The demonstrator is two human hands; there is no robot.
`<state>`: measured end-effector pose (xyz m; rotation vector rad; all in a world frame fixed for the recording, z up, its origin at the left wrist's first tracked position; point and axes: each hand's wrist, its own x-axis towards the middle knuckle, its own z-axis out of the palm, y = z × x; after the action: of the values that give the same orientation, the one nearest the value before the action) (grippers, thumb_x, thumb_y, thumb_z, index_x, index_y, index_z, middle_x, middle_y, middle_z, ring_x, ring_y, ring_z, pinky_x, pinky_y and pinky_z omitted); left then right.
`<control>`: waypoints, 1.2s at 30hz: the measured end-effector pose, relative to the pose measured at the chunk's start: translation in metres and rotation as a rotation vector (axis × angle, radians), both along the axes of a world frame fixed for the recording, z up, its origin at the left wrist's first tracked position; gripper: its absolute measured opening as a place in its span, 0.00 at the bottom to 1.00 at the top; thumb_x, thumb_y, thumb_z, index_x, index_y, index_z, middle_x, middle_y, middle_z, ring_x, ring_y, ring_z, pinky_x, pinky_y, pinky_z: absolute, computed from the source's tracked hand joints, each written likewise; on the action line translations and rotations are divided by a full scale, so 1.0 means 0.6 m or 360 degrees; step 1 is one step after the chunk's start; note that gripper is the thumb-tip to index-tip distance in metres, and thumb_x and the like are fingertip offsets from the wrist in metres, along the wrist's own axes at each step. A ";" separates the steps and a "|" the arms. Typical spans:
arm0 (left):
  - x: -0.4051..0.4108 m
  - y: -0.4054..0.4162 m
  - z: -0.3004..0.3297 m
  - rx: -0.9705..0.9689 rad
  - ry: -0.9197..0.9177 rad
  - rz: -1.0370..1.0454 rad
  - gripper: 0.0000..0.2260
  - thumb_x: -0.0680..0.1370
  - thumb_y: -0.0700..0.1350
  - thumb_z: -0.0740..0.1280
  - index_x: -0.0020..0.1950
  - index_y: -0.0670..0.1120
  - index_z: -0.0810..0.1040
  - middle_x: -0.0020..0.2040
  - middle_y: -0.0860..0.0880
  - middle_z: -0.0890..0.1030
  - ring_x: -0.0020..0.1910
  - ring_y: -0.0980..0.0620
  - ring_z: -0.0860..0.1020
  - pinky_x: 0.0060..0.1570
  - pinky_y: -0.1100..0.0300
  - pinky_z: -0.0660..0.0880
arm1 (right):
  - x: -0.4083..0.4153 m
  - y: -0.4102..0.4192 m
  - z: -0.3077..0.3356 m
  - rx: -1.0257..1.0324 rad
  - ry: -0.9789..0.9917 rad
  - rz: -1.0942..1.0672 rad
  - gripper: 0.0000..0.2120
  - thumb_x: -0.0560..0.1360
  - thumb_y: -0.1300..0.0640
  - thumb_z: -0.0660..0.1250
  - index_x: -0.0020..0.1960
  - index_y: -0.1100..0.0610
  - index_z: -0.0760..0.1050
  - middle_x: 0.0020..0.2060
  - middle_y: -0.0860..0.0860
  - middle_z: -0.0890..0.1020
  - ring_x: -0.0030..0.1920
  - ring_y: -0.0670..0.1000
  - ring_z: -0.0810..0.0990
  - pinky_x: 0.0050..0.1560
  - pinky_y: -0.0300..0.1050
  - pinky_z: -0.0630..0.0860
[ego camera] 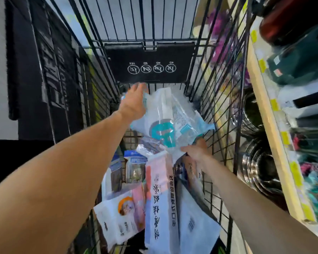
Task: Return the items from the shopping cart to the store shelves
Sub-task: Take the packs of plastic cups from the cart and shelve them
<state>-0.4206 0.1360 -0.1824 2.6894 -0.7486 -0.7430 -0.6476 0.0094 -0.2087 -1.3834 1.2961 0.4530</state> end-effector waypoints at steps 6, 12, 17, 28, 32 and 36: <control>0.020 0.010 -0.029 0.0429 -0.0012 -0.0523 0.36 0.64 0.46 0.79 0.69 0.53 0.68 0.67 0.48 0.75 0.67 0.45 0.73 0.69 0.50 0.67 | -0.005 0.041 0.000 -0.0062 -0.0355 -0.0241 0.32 0.68 0.63 0.77 0.67 0.52 0.68 0.56 0.46 0.81 0.57 0.47 0.80 0.60 0.48 0.77; -0.004 0.063 0.041 0.0426 -0.0357 -0.0820 0.24 0.67 0.55 0.75 0.62 0.57 0.75 0.58 0.56 0.80 0.60 0.51 0.76 0.64 0.51 0.68 | 0.020 0.027 0.081 -0.0482 -0.0429 -0.0317 0.18 0.69 0.57 0.73 0.56 0.51 0.74 0.48 0.48 0.84 0.46 0.48 0.84 0.47 0.49 0.82; 0.012 0.082 0.142 0.0517 -0.0177 -0.1008 0.33 0.67 0.60 0.73 0.71 0.54 0.72 0.72 0.52 0.71 0.71 0.48 0.68 0.70 0.52 0.62 | 0.041 0.003 0.207 -0.0771 -0.0661 -0.0078 0.17 0.72 0.61 0.70 0.60 0.52 0.74 0.48 0.42 0.79 0.45 0.41 0.78 0.36 0.29 0.71; -0.019 -0.020 0.393 -0.0079 0.0940 -0.0784 0.38 0.60 0.42 0.84 0.62 0.59 0.69 0.54 0.69 0.74 0.55 0.68 0.74 0.53 0.78 0.68 | -0.037 -0.082 0.439 -0.0843 -0.0911 0.0292 0.17 0.68 0.64 0.77 0.52 0.48 0.81 0.47 0.43 0.83 0.44 0.33 0.80 0.49 0.28 0.74; -0.080 -0.042 0.448 -0.0193 0.1212 -0.0768 0.24 0.65 0.37 0.81 0.50 0.57 0.74 0.45 0.63 0.81 0.42 0.70 0.79 0.43 0.76 0.74 | -0.087 -0.121 0.500 -0.0788 -0.0964 0.0203 0.17 0.67 0.68 0.77 0.53 0.56 0.81 0.45 0.52 0.84 0.44 0.42 0.81 0.47 0.32 0.77; -0.123 -0.040 0.466 -0.0382 0.1503 -0.0682 0.34 0.57 0.49 0.83 0.61 0.52 0.76 0.59 0.48 0.83 0.59 0.49 0.81 0.61 0.53 0.76 | -0.125 -0.147 0.534 -0.0767 -0.0981 -0.0238 0.28 0.62 0.63 0.81 0.59 0.66 0.78 0.49 0.58 0.83 0.41 0.41 0.82 0.45 0.33 0.79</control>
<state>-0.4942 0.1119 0.0972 1.6482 -1.0271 -1.6960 -0.7226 -0.0786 0.1115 -1.6287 1.0058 -0.3989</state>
